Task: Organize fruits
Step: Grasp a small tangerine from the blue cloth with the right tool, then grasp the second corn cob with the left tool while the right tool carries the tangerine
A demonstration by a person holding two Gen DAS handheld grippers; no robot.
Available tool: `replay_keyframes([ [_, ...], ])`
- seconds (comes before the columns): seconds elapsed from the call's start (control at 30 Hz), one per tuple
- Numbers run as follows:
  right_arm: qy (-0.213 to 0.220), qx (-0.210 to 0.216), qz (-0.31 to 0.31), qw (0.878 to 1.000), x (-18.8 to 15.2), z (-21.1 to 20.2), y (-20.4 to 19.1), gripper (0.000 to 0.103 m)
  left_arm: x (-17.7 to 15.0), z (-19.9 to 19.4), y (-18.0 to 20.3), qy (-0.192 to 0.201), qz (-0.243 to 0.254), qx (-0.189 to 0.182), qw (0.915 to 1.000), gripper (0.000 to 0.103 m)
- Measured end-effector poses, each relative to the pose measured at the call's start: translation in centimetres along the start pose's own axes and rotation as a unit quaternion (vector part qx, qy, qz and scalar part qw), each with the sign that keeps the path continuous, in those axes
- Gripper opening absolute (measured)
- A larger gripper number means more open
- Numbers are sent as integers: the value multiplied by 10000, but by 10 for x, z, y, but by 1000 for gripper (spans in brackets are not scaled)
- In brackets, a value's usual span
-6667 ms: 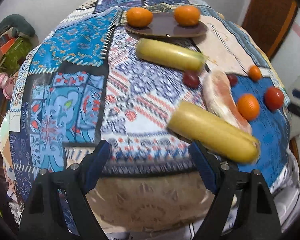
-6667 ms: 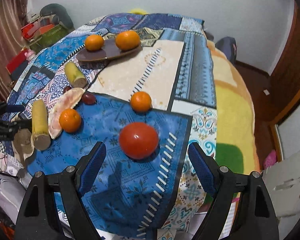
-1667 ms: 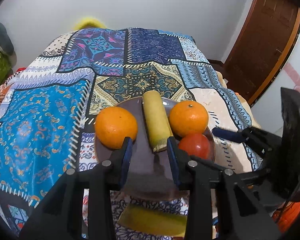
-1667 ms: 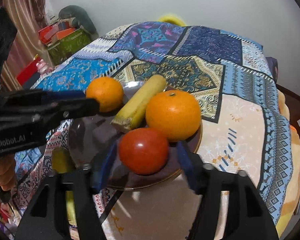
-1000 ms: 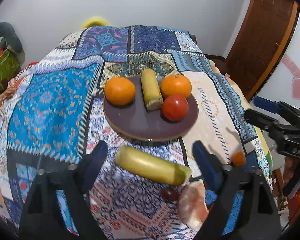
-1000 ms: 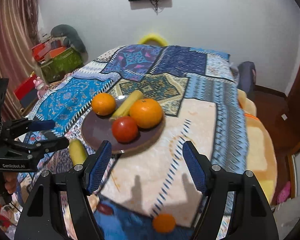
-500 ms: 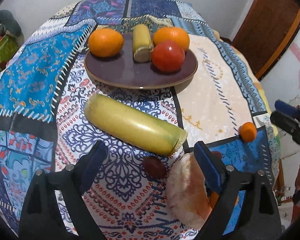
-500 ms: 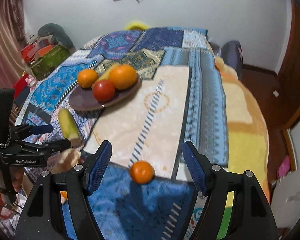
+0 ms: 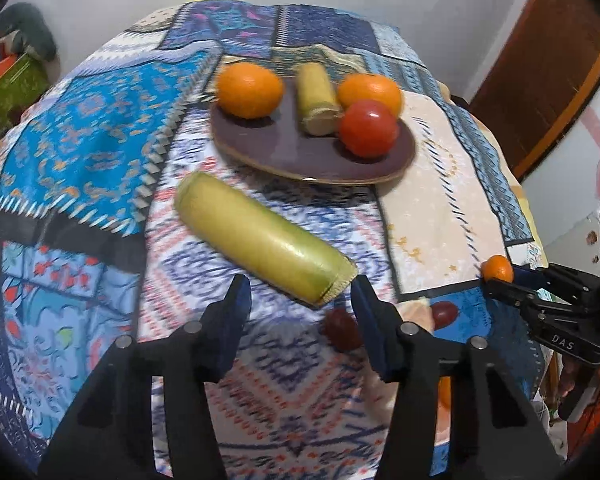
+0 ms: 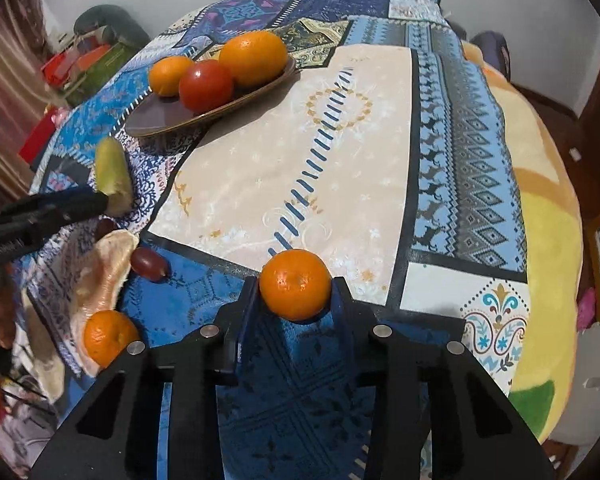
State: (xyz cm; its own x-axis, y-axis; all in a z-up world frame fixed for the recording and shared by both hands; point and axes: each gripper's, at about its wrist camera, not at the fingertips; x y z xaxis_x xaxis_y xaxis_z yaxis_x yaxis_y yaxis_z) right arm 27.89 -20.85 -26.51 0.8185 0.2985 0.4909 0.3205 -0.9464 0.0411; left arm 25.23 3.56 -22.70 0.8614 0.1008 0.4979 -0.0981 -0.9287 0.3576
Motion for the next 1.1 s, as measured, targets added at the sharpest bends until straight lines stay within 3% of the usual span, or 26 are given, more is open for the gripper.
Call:
replay_keyframes([
  [0.1,82,-5,-48,10000,1,-3,-4,32,-1,-14,-20,154,-154,341,9992,49],
  [0.27,246,24,-54,9997,10,-7,-11,32,-2,-31,-54,157,-621,230,9977,49],
  [0.37,437,75,-16,9990,18,-12,-15,32,0,-38,-47,211,-456,242,9984,50],
  [0.4,487,89,-2,9988,20,-14,-15,32,3,-37,-40,192,-362,223,9989,54],
  [0.47,600,112,24,9981,25,-18,-17,32,6,-33,-29,189,-287,185,9992,73],
  [0.6,759,153,87,9970,35,-25,-17,32,17,-12,-6,172,-191,189,9995,88],
  [0.8,945,269,198,9950,45,-32,-15,32,27,35,-2,-163,-438,275,9985,88],
  [0.9,995,293,199,9944,46,-34,-17,32,27,44,-1,-126,-380,436,9982,88],
  [0.97,1021,320,197,9941,47,-34,-18,32,26,43,-2,-55,-355,526,9980,78],
  [1.1,1047,313,187,9938,48,-35,-19,32,20,33,-8,-27,-368,360,9987,67],
])
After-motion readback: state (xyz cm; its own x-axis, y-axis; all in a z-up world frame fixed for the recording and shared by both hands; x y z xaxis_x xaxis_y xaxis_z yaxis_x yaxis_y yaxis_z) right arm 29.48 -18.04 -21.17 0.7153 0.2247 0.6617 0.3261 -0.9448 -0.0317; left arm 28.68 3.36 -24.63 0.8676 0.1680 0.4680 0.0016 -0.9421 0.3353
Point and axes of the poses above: each gripper's, at about its wrist camera, not at the fingertips, and z roughly the way its jaws point, y to its right, x to its top, and after that the axes turned 14 degrees about -x, right-handed
